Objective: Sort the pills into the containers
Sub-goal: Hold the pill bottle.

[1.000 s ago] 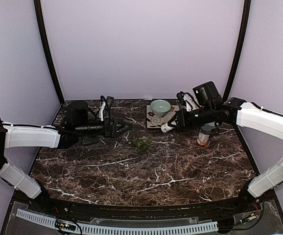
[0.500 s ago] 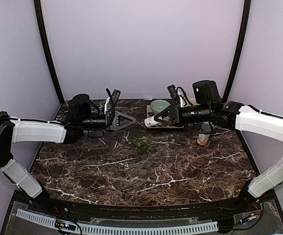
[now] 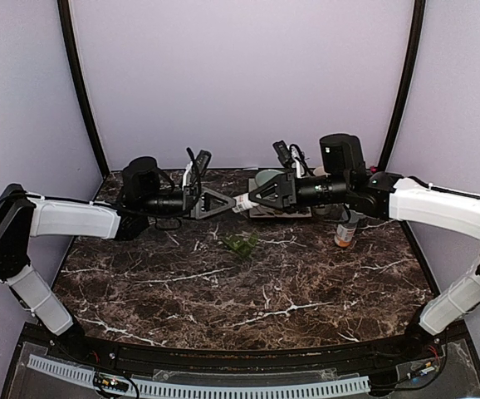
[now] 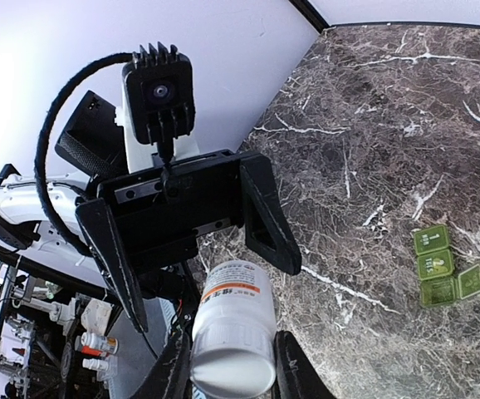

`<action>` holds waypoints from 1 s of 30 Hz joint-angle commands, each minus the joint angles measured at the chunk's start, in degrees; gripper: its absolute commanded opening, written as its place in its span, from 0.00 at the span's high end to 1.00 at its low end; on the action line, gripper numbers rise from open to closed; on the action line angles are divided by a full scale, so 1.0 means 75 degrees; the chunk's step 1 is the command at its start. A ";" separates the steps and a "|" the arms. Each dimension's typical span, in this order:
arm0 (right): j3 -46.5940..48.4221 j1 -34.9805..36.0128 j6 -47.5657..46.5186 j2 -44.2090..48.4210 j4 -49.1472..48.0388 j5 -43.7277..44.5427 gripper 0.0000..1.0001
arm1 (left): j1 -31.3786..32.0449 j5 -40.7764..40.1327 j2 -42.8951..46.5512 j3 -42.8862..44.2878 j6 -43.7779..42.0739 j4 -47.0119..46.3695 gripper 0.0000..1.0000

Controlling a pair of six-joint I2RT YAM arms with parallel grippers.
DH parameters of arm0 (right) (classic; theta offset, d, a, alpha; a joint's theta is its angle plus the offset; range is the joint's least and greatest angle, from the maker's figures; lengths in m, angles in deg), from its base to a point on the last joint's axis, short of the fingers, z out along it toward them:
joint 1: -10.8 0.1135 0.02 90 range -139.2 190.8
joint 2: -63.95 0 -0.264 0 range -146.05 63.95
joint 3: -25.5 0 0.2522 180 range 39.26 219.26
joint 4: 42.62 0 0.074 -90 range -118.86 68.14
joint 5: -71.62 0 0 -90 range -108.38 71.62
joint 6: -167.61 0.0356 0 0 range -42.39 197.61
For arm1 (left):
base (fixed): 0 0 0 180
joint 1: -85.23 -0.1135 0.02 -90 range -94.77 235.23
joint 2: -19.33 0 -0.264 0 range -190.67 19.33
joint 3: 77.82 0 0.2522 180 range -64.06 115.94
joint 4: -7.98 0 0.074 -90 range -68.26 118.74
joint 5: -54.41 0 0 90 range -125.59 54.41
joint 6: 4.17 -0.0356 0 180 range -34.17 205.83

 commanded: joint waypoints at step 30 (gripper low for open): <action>0.0776 0.0120 0.0250 -0.0773 -0.0569 -0.0543 0.99 | -0.0090 0.1284 -0.0410 0.0279 0.0817 -0.1727 0.69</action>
